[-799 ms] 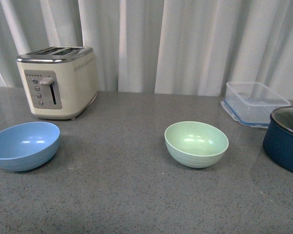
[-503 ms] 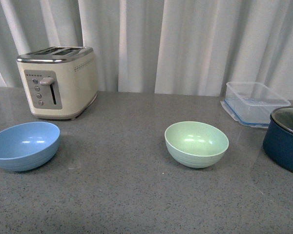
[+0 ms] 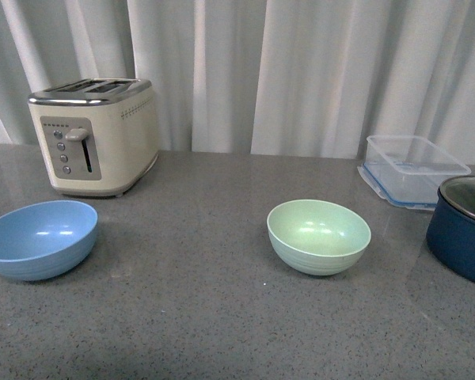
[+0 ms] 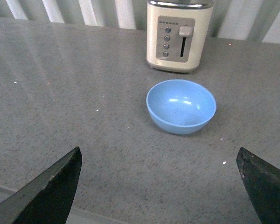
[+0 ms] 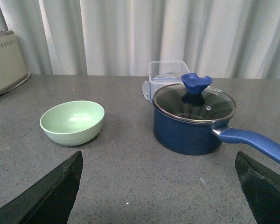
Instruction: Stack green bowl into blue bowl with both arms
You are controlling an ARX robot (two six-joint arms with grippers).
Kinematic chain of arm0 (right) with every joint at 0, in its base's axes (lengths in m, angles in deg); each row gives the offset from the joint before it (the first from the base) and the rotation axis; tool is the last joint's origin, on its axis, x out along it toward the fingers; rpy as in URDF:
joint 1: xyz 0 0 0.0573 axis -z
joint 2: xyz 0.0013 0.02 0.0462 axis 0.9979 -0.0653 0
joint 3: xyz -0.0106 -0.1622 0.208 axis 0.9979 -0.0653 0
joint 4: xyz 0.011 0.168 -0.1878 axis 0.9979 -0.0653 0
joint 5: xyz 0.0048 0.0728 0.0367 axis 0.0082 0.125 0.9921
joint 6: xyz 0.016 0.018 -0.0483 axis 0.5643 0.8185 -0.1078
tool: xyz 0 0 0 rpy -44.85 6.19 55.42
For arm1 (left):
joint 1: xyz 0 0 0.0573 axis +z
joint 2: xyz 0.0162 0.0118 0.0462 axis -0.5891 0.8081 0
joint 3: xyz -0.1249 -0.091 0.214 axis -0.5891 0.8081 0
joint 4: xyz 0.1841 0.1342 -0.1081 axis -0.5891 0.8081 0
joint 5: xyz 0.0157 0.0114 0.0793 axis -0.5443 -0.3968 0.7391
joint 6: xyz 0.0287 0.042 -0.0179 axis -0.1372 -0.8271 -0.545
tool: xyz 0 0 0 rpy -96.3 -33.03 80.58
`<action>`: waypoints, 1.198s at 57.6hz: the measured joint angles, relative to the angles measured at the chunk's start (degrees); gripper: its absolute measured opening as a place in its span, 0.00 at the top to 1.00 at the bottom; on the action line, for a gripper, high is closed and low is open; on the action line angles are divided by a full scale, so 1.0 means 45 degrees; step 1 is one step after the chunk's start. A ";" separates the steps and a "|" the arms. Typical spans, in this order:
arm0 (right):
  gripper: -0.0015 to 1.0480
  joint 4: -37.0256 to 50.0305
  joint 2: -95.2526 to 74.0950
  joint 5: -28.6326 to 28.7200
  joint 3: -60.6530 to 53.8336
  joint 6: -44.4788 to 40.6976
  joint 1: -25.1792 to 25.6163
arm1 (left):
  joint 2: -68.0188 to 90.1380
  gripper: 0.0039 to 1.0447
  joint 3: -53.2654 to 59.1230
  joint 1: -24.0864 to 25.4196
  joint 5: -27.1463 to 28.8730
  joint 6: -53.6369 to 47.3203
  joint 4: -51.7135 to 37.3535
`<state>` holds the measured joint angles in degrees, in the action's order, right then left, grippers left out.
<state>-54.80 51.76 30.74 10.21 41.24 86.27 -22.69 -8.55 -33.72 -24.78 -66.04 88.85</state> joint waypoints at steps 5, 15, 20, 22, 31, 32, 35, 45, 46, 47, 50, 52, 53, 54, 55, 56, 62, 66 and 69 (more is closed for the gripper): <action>0.10 0.0000 0.0000 0.0000 0.0000 0.0000 0.0000 | 0.2089 0.06 -0.1583 0.0398 -0.0257 0.0481 0.0685; 0.10 0.0000 0.0000 0.0000 0.0000 0.0000 0.0000 | 0.7019 0.06 -0.5187 0.0597 -0.0636 0.1098 0.1685; 0.10 0.0000 0.0000 0.0000 0.0000 0.0000 0.0000 | 0.8952 0.06 -0.6713 0.0695 -0.0729 0.1554 0.1967; 0.10 0.0000 0.0000 -0.0005 0.0000 0.0000 0.0000 | 0.9549 0.06 -0.7145 0.0724 -0.0729 0.1681 0.2035; 0.10 0.0000 0.0000 0.0000 0.0000 0.0000 0.0000 | 1.2099 0.06 -0.8762 0.0801 -0.0442 0.2045 0.2127; 0.10 0.0000 0.0000 0.0000 0.0000 0.0000 0.0000 | 1.2405 0.06 -0.8918 0.0816 -0.0393 0.2098 0.2137; 0.10 0.0000 0.0000 0.0000 0.0000 0.0000 0.0000 | 1.3124 0.06 -0.9287 0.0903 -0.0364 0.2186 0.2254; 0.10 0.0000 0.0000 0.0000 0.0000 0.0000 0.0000 | 1.4698 0.06 -0.9928 0.1064 -0.0466 0.2472 0.2244; 0.10 0.0000 0.0000 0.0000 0.0000 0.0000 0.0000 | 1.4829 0.06 -0.9928 0.1064 -0.0476 0.2497 0.2171; 0.10 0.0000 0.0000 0.0000 0.0000 0.0000 0.0000 | 1.4984 0.06 -0.9933 0.1064 -0.0510 0.2506 0.2113; 0.10 0.0000 0.0000 0.0000 0.0000 0.0000 0.0000 | 1.5305 0.06 -0.9933 0.1054 -0.0486 0.2574 0.1991; 0.10 0.0000 0.0000 0.0000 0.0000 0.0000 0.0000 | 1.5475 0.06 -0.9933 0.1044 -0.0491 0.2584 0.1880; 0.10 0.0000 0.0000 0.0000 0.0000 0.0000 0.0000 | 1.5606 0.06 -0.9933 0.1039 -0.0505 0.2618 0.1812; 0.10 0.0000 0.0000 0.0000 0.0000 0.0000 0.0000 | 1.5650 0.06 -0.9938 0.1039 -0.0505 0.2628 0.1778; 0.10 0.0000 0.0000 0.0000 0.0000 0.0000 0.0000 | 1.5766 0.06 -0.9933 0.1030 -0.0505 0.2647 0.1729; 0.10 0.0000 0.0000 0.0000 0.0000 0.0000 0.0000 | 1.5863 0.06 -0.9933 0.1025 -0.0505 0.2676 0.1666; 0.10 0.0000 0.0000 0.0000 0.0000 0.0000 0.0000 | 1.6466 0.06 -0.9933 0.1001 -0.0525 0.2943 0.1311; 0.10 0.0000 0.0000 0.0000 0.0000 0.0000 0.0000 | 1.6815 0.06 -0.9933 0.0967 -0.0588 0.3031 0.1083; 0.10 0.0000 0.0000 0.0000 0.0000 0.0000 0.0000 | 1.7107 0.06 -0.9962 0.0952 -0.0675 0.3172 0.1010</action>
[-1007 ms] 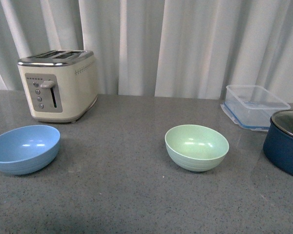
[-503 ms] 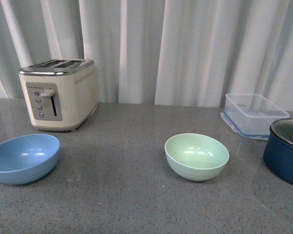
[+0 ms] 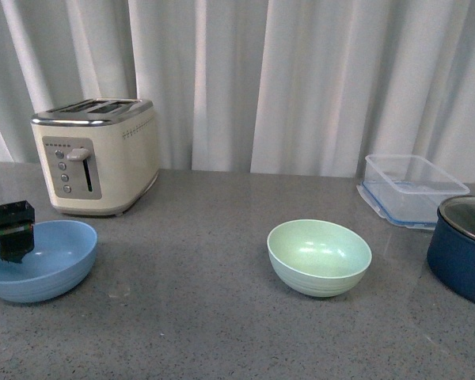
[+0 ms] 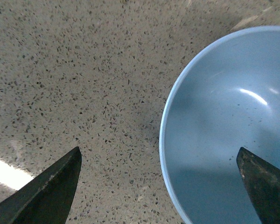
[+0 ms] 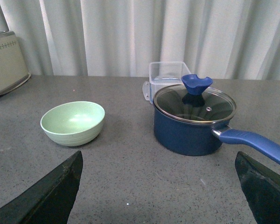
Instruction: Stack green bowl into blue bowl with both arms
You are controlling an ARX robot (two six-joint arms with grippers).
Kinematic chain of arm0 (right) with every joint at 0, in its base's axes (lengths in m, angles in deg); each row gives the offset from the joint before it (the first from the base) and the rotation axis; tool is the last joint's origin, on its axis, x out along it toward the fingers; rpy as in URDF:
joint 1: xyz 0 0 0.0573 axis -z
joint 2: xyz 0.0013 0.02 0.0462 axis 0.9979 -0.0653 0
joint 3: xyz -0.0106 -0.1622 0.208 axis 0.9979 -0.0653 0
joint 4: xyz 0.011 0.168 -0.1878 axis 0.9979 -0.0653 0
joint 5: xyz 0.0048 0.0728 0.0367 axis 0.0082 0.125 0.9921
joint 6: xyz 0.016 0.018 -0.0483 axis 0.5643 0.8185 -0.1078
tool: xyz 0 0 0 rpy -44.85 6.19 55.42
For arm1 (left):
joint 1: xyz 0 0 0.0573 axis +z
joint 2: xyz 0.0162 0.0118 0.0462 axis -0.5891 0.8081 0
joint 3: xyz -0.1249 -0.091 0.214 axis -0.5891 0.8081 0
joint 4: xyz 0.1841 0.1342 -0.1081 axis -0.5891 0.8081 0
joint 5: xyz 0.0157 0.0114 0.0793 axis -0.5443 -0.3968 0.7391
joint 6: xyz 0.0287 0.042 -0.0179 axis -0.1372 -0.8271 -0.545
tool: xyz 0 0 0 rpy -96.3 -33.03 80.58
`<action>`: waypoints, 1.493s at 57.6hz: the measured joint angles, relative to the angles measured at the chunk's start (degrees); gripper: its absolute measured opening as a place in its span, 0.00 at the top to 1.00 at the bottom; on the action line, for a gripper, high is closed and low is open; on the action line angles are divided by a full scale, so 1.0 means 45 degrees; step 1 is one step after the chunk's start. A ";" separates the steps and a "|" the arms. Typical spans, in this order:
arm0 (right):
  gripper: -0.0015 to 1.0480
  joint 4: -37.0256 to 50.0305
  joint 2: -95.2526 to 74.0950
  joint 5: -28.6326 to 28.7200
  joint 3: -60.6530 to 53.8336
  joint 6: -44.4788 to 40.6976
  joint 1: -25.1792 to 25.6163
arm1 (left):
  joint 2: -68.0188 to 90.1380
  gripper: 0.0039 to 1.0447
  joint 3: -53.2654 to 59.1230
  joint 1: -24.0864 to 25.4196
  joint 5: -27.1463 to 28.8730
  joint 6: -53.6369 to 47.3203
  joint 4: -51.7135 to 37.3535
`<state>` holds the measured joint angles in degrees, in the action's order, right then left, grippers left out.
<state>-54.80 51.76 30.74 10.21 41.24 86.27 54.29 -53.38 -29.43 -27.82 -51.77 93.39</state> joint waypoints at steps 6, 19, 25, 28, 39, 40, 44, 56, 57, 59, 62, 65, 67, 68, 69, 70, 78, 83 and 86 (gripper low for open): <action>0.10 0.0000 0.0000 0.0000 0.0000 0.0000 0.0000 | 0.0525 0.06 -0.0068 -0.0053 -0.0155 0.0262 -0.0306; 0.10 0.0000 0.0000 0.0000 0.0000 0.0000 0.0000 | 0.0782 0.37 -0.0539 -0.0078 -0.0165 0.0597 -0.0311; 0.10 0.0000 0.0000 0.0000 0.0000 0.0000 0.0000 | 0.0797 0.53 -0.0617 -0.0078 -0.0165 0.0661 -0.0253; 0.10 0.0000 0.0000 0.0000 0.0000 0.0000 0.0000 | 0.0801 0.61 -0.0627 -0.0078 -0.0151 0.0670 -0.0194; 0.10 0.0000 0.0000 0.0000 0.0000 0.0000 0.0000 | 0.0787 0.89 -0.0622 -0.0097 -0.0233 0.0748 -0.0092; 0.10 0.0000 0.0000 0.0000 0.0000 0.0000 0.0000 | 0.0753 0.92 -0.0622 -0.0107 -0.0291 0.0801 -0.0058; 0.10 0.0000 0.0000 -0.0005 0.0000 0.0000 0.0000 | 0.0544 0.97 -0.0593 -0.0214 -0.0529 0.0981 0.0024; 0.10 0.0000 0.0000 0.0000 0.0000 0.0000 0.0000 | -0.1180 0.97 -0.0321 -0.2050 -0.1239 0.1287 0.0019; 0.10 0.0000 0.0000 0.0000 0.0000 0.0000 0.0000 | -0.1209 0.97 -0.0345 -0.2152 -0.1248 0.1302 0.0019; 0.10 0.0000 0.0000 -0.0005 0.0000 0.0000 0.0000 | -0.1253 0.97 -0.0476 -0.2560 -0.1248 0.1375 0.0019; 0.10 0.0000 0.0000 -0.0005 0.0000 0.0000 0.0000 | -0.1166 0.97 -0.0690 -0.3157 -0.1171 0.1413 0.0019; 0.10 0.0000 0.0000 0.0000 0.0000 0.0000 0.0000 | -0.0976 0.97 -0.0899 -0.3560 -0.1166 0.1496 0.0044; 0.10 0.0000 0.0000 0.0000 0.0000 0.0000 0.0000 | -0.0840 0.97 -0.1030 -0.3745 -0.1137 0.1545 0.0044; 0.10 0.0000 0.0000 0.0000 0.0000 0.0000 0.0000 | -0.0738 0.97 -0.1112 -0.3847 -0.1093 0.1574 0.0049; 0.10 0.0000 0.0000 0.0000 0.0000 0.0000 0.0000 | -0.0690 0.97 -0.1146 -0.3891 -0.1064 0.1598 0.0049; 0.10 0.0000 0.0000 0.0000 0.0000 0.0000 0.0000 | -0.0597 0.97 -0.1224 -0.3963 -0.1025 0.1642 0.0053; 0.10 0.0000 0.0000 0.0000 0.0000 0.0000 0.0000 | -0.0044 0.97 -0.1695 -0.4177 -0.0947 0.1783 0.0121; 0.10 0.0000 0.0000 0.0000 0.0000 0.0000 0.0000 | 0.0316 0.97 -0.1909 -0.4240 -0.0937 0.1826 0.0141; 0.10 0.0000 0.0000 0.0000 0.0000 0.0000 0.0000 | 0.0607 0.97 -0.2045 -0.4265 -0.0952 0.1836 0.0151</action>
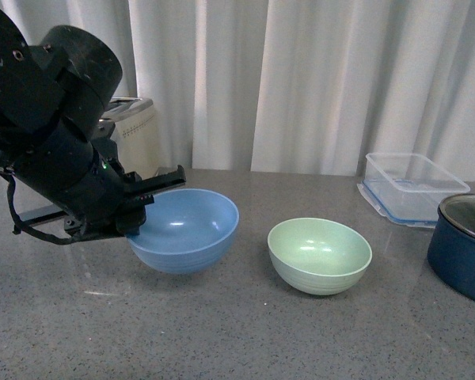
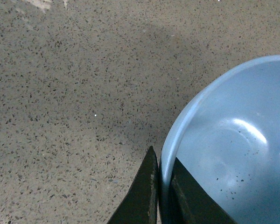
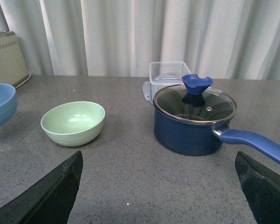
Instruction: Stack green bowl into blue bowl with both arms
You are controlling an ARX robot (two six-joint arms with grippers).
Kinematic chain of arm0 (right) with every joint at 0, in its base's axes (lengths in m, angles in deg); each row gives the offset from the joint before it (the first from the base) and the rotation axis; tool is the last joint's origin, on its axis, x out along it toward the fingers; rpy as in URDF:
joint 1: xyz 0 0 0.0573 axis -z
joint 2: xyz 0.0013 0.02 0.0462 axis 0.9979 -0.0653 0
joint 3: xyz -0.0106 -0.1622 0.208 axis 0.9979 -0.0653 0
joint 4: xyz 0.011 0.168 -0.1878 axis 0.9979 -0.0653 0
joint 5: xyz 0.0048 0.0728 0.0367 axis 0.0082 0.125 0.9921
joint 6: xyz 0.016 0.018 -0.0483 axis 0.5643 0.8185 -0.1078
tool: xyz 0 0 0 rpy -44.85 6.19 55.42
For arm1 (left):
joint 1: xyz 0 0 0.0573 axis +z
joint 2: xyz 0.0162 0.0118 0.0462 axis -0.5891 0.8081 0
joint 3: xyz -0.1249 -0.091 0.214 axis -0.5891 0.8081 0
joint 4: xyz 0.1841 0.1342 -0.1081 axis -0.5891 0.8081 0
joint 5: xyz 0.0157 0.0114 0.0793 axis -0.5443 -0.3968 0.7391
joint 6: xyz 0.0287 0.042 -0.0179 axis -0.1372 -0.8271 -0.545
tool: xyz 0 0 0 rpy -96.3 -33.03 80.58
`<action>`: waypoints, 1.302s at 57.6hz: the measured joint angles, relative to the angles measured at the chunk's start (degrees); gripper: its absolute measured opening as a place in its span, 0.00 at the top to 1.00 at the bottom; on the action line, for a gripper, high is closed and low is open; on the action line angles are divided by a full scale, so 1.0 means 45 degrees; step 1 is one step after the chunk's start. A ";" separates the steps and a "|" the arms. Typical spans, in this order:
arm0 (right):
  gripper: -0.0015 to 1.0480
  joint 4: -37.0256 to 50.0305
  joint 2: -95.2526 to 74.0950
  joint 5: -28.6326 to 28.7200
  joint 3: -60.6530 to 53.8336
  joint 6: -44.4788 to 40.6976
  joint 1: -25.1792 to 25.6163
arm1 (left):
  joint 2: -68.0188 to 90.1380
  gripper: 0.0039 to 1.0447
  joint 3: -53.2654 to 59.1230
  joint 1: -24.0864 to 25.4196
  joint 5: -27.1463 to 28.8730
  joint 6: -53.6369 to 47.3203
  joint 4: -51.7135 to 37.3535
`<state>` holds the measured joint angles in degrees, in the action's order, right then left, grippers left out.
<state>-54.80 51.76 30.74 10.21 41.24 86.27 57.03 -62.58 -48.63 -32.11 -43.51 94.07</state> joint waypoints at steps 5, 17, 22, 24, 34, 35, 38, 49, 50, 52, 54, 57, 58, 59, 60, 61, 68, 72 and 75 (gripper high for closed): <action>0.10 0.0000 0.0000 0.0000 0.0000 0.0000 0.0000 | 0.0457 0.97 -0.0185 -0.0039 0.0058 0.0112 0.0073; 0.10 0.0000 0.0000 0.0000 0.0000 0.0000 0.0000 | 0.1389 0.97 -0.0408 -0.0272 -0.0151 0.0316 0.0121; 0.10 0.0000 0.0000 0.0000 0.0000 0.0000 0.0000 | 0.1545 0.97 -0.0631 -0.0359 -0.0107 0.0345 0.0180; 0.10 0.0000 0.0000 0.0000 0.0000 0.0000 0.0000 | 0.1583 0.97 -0.0719 -0.0374 -0.0102 0.0359 0.0233; 0.10 0.0000 0.0000 0.0000 0.0000 0.0000 0.0000 | 0.1671 0.79 -0.0879 -0.0364 -0.0219 0.0447 0.0350; 0.10 0.0000 0.0000 0.0000 0.0000 0.0000 0.0000 | 0.1671 0.76 -0.0879 -0.0355 -0.0272 0.0466 0.0301; 0.10 0.0000 0.0000 0.0000 0.0000 0.0000 0.0000 | 0.1559 0.66 -0.0758 -0.0345 -0.0505 0.0481 -0.0097; 0.10 0.0000 0.0000 0.0000 0.0000 0.0000 0.0000 | -0.1481 0.35 0.1423 -0.0364 -0.0758 0.0000 -0.2929; 0.10 0.0000 0.0000 0.0000 0.0000 0.0000 0.0000 | -0.2040 0.31 0.1608 -0.0379 -0.0729 -0.0049 -0.3147; 0.10 0.0000 0.0000 -0.0005 0.0000 0.0000 0.0000 | -0.2749 0.28 0.1797 -0.0413 -0.0442 -0.0282 -0.3507; 0.10 0.0000 0.0000 -0.0005 0.0000 0.0000 0.0000 | -0.3492 0.32 0.2293 -0.0442 0.0457 -0.1030 -0.4940; 0.10 0.0000 0.0000 0.0000 0.0000 0.0000 0.0000 | -0.4522 0.40 0.3342 -0.0427 0.1651 -0.2317 -0.7597; 0.10 0.0000 0.0000 0.0000 0.0000 0.0000 0.0000 | -0.4901 0.44 0.3847 -0.0398 0.1851 -0.2822 -0.8558; 0.10 0.0000 0.0000 0.0000 0.0000 0.0000 0.0000 | -0.5221 0.47 0.4362 -0.0355 0.1889 -0.3269 -0.9379; 0.10 0.0000 0.0000 0.0000 0.0000 0.0000 0.0000 | -0.5362 0.49 0.4614 -0.0321 0.1880 -0.3463 -0.9738; 0.10 0.0000 0.0000 0.0000 0.0000 0.0000 0.0000 | -0.5634 0.52 0.5134 -0.0262 0.1851 -0.3725 -1.0380; 0.10 0.0000 0.0000 0.0000 0.0000 0.0000 0.0000 | -0.6523 0.78 0.8650 0.0398 0.1428 -0.4935 -1.2439; 0.10 0.0000 0.0000 0.0000 0.0000 0.0000 0.0000 | -0.6917 0.90 0.9918 0.0690 0.1277 -0.5124 -1.2764; 0.10 0.0000 0.0000 0.0000 0.0000 0.0000 0.0000 | -0.7388 0.97 1.0588 0.0840 0.1098 -0.5153 -1.3017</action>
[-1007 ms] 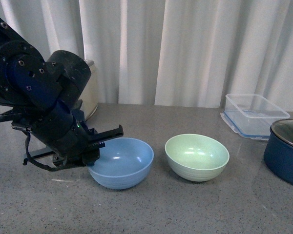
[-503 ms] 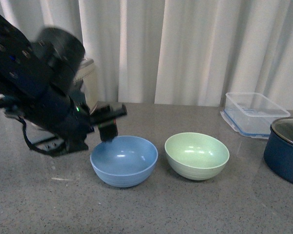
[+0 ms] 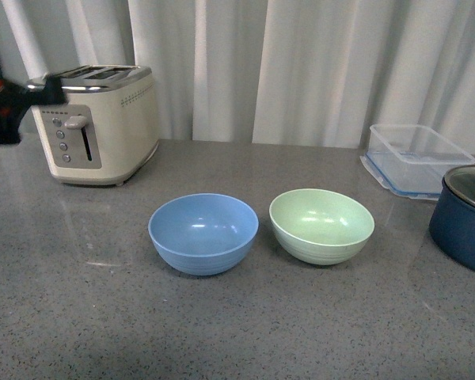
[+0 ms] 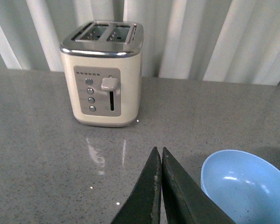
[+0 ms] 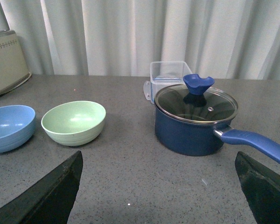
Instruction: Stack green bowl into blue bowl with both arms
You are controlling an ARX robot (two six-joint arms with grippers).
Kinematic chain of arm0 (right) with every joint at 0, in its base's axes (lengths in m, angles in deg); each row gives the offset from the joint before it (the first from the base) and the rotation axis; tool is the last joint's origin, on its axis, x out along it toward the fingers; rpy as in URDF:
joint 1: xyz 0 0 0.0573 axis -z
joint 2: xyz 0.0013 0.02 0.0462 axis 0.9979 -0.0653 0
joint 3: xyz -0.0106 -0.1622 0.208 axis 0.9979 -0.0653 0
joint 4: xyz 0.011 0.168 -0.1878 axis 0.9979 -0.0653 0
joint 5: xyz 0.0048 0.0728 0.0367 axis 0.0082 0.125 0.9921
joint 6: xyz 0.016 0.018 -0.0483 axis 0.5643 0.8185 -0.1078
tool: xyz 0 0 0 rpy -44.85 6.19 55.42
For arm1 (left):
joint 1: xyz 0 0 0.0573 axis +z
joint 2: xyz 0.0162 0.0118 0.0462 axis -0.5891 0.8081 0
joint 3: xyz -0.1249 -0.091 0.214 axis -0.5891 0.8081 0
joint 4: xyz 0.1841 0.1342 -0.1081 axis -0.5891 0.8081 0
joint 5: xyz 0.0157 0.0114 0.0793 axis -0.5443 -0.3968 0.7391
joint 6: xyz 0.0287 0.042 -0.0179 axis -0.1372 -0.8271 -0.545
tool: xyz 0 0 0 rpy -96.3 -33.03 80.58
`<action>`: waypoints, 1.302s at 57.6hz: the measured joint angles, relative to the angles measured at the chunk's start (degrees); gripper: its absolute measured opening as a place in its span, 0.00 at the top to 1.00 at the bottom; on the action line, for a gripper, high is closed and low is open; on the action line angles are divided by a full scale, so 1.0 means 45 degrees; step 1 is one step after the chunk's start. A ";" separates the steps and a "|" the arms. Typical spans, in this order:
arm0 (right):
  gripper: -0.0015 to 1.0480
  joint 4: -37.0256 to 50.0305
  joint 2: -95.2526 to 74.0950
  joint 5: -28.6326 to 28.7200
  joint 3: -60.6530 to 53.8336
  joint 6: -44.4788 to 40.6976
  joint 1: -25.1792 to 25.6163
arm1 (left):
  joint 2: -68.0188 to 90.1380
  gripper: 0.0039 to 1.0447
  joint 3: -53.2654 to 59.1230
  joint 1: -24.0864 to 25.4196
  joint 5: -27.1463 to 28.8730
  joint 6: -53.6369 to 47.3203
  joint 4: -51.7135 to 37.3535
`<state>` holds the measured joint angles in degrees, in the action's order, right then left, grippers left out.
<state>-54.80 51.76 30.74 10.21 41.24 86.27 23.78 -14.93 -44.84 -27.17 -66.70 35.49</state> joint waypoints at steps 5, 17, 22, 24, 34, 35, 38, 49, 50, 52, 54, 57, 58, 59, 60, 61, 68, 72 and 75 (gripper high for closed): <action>0.10 0.0000 0.0000 0.0000 0.0000 0.0000 0.0000 | -0.1030 0.97 0.0928 0.0209 -0.0277 -0.0121 -0.0374; 0.10 0.0000 0.0000 -0.0005 0.0000 0.0000 0.0000 | -0.2633 0.97 0.2992 0.0704 -0.0743 -0.0214 -0.0554; 0.10 0.0000 0.0000 0.0000 0.0000 0.0000 0.0000 | -0.3371 0.97 0.3614 0.0884 -0.0903 -0.0214 -0.0544; 0.10 0.0000 0.0000 0.0000 0.0000 0.0000 0.0000 | -0.3619 0.97 0.3789 0.0942 -0.0967 -0.0214 -0.0525; 0.10 0.0000 0.0000 0.0000 0.0000 0.0000 0.0000 | -0.4949 0.97 0.4697 0.1763 -0.1914 -0.0219 -0.0078; 0.10 0.0000 0.0000 -0.0005 0.0000 0.0000 0.0000 | -0.5105 0.97 0.4784 0.1826 -0.1885 -0.0219 -0.0005; 0.10 0.0000 0.0000 0.0000 0.0000 0.0000 0.0000 | -0.5503 0.97 0.4988 0.1919 -0.1875 -0.0219 0.0185; 0.10 0.0000 0.0000 -0.0005 0.0000 0.0000 0.0000 | -0.7062 0.97 0.5629 0.1923 -0.1928 -0.0219 0.1112; 0.10 0.0000 0.0000 -0.0005 0.0000 0.0000 0.0000 | -0.7218 0.97 0.5678 0.1923 -0.1928 -0.0219 0.1219; 0.10 0.0000 0.0000 -0.0005 0.0000 0.0000 0.0000 | -0.7538 0.97 0.5770 0.1923 -0.1928 -0.0219 0.1438; 0.10 0.0000 0.0000 0.0000 0.0000 0.0000 0.0000 | -0.7674 0.97 0.5931 0.1923 -0.1933 -0.0223 0.1418; 0.10 0.0000 0.0000 0.0000 0.0000 0.0000 0.0000 | -0.7801 0.97 0.6237 0.1923 -0.1928 -0.0219 0.1049; 0.10 0.0000 0.0000 0.0000 0.0000 0.0000 0.0000 | -0.7893 0.97 0.6324 0.1923 -0.1919 -0.0219 0.1083; 0.10 0.0000 0.0000 0.0000 0.0000 0.0000 0.0000 | -0.7990 0.97 0.6373 0.1923 -0.1919 -0.0219 0.1180; 0.10 0.0000 0.0000 0.0000 0.0000 0.0000 0.0000 | -0.8043 0.97 0.6373 0.1923 -0.1933 -0.0223 0.1263; 0.10 0.0000 0.0000 0.0000 0.0000 0.0000 0.0000 | -0.8150 0.97 0.6373 0.1923 -0.1933 -0.0219 0.1404; 0.10 0.0000 0.0000 0.0000 0.0000 0.0000 0.0000 | -0.9243 0.97 0.6377 0.1923 -0.1928 -0.0223 0.2341; 0.10 0.0000 0.0000 0.0000 0.0000 0.0000 0.0000 | -0.9870 0.97 0.6377 0.1923 -0.1933 -0.0223 0.2895; 0.10 0.0000 0.0000 0.0000 0.0000 0.0000 0.0000 | -1.0292 0.97 0.6382 0.1923 -0.1933 -0.0223 0.3269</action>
<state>-54.80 51.76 30.74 10.21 41.24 86.27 -22.53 13.79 -36.19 -35.86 -67.70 50.20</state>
